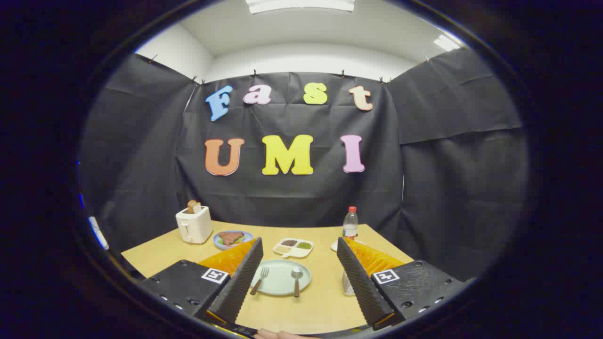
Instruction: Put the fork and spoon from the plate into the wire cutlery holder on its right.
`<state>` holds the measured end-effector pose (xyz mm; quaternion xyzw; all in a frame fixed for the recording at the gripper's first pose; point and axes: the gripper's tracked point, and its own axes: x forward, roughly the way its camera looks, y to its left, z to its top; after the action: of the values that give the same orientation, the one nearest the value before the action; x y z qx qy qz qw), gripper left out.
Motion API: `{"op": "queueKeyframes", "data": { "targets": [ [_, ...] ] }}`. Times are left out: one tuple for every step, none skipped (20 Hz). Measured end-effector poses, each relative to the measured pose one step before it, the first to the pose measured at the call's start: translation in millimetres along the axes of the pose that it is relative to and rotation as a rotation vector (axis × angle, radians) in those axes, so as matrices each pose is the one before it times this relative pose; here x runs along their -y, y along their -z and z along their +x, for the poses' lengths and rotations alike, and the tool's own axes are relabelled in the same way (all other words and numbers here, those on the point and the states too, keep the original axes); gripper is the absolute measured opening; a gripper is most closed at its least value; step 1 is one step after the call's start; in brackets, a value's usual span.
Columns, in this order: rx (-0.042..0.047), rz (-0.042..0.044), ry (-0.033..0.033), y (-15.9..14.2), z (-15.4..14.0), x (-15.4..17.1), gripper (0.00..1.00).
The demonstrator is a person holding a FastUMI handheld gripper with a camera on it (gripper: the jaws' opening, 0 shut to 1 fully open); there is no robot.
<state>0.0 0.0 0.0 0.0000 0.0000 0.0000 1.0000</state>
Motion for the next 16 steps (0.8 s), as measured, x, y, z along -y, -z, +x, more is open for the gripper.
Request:
{"op": "queueKeyframes", "data": {
  "targets": [
    [0.00473, 0.00343, 0.00238, -1.46, 0.48, 0.62, 0.95],
    [0.00577, 0.00642, -0.00176, -2.71, 0.69, -0.62, 0.95],
    [0.01019, 0.00524, -0.00435, -0.87, 0.47, -2.38, 0.95],
    [0.00748, -0.00010, -0.00609, -2.92, 0.01, -1.87, 0.95],
    [0.00382, -0.00042, -0.00559, 0.17, -0.50, -0.77, 0.95],
    [0.00119, -0.00039, 0.00012, -1.06, 1.04, 0.56, 0.95],
    [0.00050, 0.00274, 0.00050, 0.27, 0.85, 1.22, 0.95],
    [-0.00200, 0.00391, -0.00076, -0.86, 0.67, 0.13, 0.95],
    [-0.00342, 0.00432, -0.00330, 1.13, -0.29, -0.67, 0.95],
    [-0.00275, 0.00352, -0.00022, -0.48, 0.52, 0.64, 0.95],
    [-0.00199, 0.00470, 0.00186, 0.52, 0.96, 1.54, 0.95],
    [-0.00264, -0.00039, 0.00410, 0.34, 0.26, 0.71, 0.95],
    [-0.00315, -0.00265, 0.00382, 1.49, 1.77, 1.21, 0.95],
    [-0.00214, -0.00498, 0.00353, -0.02, 1.03, 1.01, 0.95],
    [-0.00159, -0.00823, 0.00732, 1.17, 2.46, 1.69, 0.95],
    [-0.00516, -0.00933, 0.00464, 0.78, 2.01, 1.00, 0.95]
  ]
}}
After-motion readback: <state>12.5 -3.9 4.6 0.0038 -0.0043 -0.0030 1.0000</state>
